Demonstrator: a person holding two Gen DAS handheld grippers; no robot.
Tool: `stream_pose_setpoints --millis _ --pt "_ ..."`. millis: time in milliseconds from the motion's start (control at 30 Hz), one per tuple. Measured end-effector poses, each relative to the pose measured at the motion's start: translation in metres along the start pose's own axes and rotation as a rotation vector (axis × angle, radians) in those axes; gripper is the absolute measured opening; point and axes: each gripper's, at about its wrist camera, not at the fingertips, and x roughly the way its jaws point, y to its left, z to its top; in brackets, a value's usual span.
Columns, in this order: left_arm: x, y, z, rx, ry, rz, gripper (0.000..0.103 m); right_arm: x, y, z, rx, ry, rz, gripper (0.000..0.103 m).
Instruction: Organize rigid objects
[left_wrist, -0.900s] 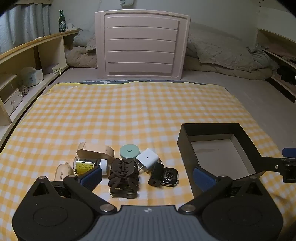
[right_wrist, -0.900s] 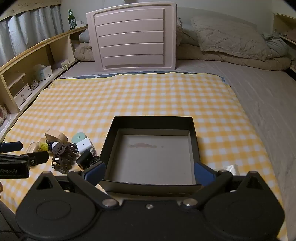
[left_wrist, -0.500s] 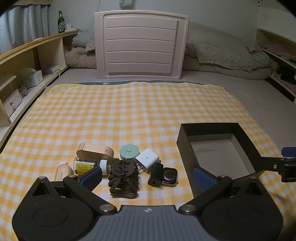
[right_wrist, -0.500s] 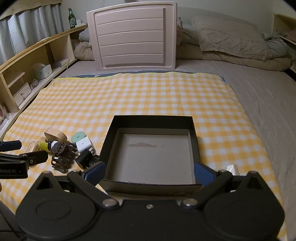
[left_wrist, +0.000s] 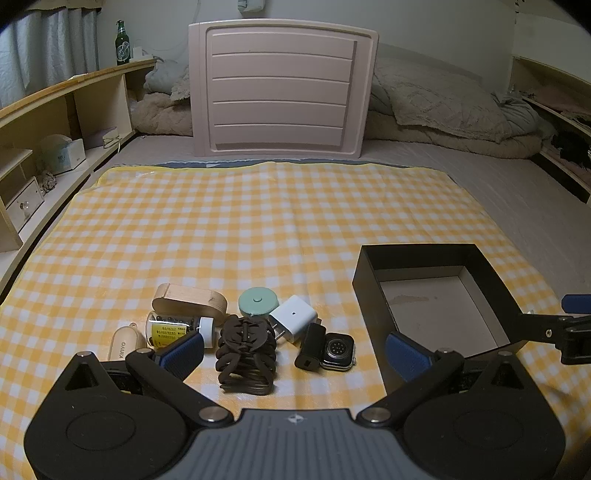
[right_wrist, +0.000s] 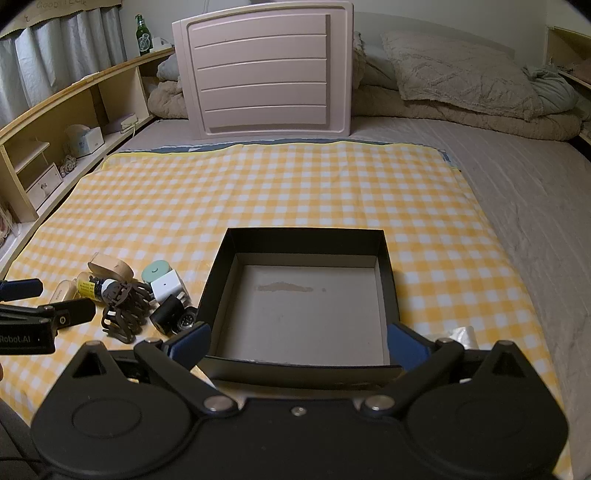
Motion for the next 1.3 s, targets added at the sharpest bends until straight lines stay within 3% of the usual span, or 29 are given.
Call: stream_pose_setpoints --millis 1300 --pt "0.0028 -0.0046 -0.0021 0.001 0.0 0.0 0.103 0.0004 0.0 -0.0004 0.002 0.005 -0.004 0.103"
